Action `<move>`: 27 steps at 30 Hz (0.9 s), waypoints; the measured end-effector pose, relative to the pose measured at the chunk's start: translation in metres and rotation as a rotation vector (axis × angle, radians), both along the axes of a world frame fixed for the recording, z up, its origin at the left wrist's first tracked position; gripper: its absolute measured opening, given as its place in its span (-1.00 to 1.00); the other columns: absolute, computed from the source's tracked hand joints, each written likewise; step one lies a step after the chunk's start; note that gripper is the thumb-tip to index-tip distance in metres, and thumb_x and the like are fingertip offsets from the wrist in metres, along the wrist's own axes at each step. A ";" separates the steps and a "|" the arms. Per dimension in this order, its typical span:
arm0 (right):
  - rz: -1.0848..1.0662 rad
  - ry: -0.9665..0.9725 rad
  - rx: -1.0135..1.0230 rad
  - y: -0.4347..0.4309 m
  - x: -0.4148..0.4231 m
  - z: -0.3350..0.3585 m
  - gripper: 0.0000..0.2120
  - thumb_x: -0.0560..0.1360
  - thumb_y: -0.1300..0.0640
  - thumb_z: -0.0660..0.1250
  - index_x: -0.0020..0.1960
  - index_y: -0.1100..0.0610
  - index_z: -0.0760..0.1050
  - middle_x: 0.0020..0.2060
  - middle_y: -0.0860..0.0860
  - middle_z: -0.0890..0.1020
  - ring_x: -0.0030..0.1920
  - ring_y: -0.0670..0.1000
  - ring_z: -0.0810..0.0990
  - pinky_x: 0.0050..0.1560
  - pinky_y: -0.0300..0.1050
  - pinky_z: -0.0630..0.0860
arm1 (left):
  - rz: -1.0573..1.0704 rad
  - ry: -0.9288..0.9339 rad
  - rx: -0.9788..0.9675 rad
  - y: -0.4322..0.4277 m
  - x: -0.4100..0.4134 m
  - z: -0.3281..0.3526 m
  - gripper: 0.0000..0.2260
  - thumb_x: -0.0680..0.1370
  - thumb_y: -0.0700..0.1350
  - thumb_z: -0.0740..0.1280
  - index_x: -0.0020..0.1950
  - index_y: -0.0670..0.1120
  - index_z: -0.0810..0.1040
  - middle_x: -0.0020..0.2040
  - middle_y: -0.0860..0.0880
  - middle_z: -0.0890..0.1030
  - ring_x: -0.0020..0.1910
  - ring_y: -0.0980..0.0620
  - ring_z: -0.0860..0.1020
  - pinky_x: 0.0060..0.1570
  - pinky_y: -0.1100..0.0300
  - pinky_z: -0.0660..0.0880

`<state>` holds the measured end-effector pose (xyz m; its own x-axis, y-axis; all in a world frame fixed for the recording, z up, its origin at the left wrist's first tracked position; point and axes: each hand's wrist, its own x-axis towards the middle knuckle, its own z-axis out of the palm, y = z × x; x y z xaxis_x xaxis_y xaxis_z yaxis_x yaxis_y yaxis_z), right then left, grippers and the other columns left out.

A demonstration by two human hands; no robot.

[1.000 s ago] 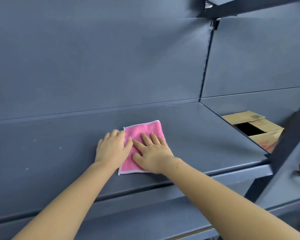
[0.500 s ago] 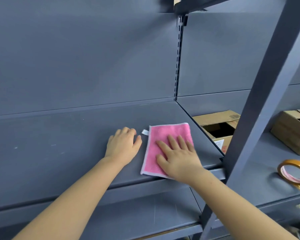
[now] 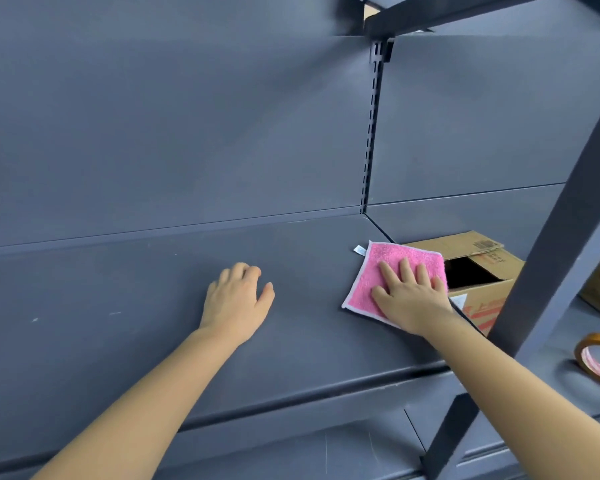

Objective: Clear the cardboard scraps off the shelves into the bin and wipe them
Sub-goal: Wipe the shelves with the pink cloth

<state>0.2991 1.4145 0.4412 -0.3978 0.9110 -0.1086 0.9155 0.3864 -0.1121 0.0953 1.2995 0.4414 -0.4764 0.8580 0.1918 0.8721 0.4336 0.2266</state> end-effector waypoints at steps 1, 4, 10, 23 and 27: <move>0.001 0.003 -0.004 0.006 -0.007 0.001 -0.46 0.59 -0.10 -0.12 0.52 -0.07 -0.16 0.54 0.08 -0.11 0.53 0.19 -0.13 0.47 0.15 -0.11 | 0.004 -0.010 0.011 0.001 -0.001 -0.002 -0.64 0.62 0.02 0.06 0.35 -0.11 0.34 0.37 -0.03 0.36 0.34 -0.06 0.32 0.27 0.11 0.24; 0.030 0.008 -0.006 0.023 -0.031 0.004 -0.48 0.58 -0.10 -0.12 0.52 -0.08 -0.12 0.54 0.07 -0.11 0.53 0.20 -0.14 0.48 0.16 -0.14 | 0.017 -0.008 0.056 0.003 -0.003 -0.007 -0.56 0.62 0.06 0.02 0.43 -0.12 0.22 0.45 -0.05 0.25 0.43 -0.05 0.22 0.36 0.11 0.15; 0.261 0.012 -0.003 0.011 -0.091 0.003 -0.47 0.58 -0.11 -0.12 0.52 -0.08 -0.11 0.55 0.05 -0.11 0.53 0.17 -0.16 0.50 0.15 -0.20 | -0.001 0.022 0.061 0.005 -0.006 -0.013 -0.47 0.59 0.11 -0.10 0.49 -0.13 0.07 0.52 -0.07 0.11 0.50 -0.02 0.07 0.44 0.12 0.04; 0.158 0.205 -0.011 -0.015 -0.059 0.014 -0.60 0.54 -0.11 0.10 0.37 -0.13 0.23 0.33 -0.02 0.32 0.40 0.11 0.23 0.38 0.07 0.13 | -0.076 -0.043 0.092 0.000 -0.010 -0.011 -0.33 0.40 0.11 -0.24 0.47 -0.09 0.11 0.52 -0.04 0.10 0.50 0.01 0.06 0.43 0.16 0.03; 0.023 0.043 0.071 0.028 -0.074 0.005 -0.45 0.55 -0.16 0.00 0.49 -0.04 0.04 0.45 0.03 0.19 0.44 0.16 0.16 0.43 0.08 0.06 | -0.074 -0.076 0.087 0.001 -0.012 -0.014 -0.23 0.35 0.16 -0.35 0.46 -0.11 0.15 0.50 -0.04 0.16 0.49 0.01 0.11 0.42 0.14 0.08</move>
<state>0.2249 1.4425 0.4460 -0.4220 0.9062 -0.0263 0.9010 0.4160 -0.1229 0.0834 1.3007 0.4273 -0.4289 0.8729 0.2326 0.8797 0.3451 0.3271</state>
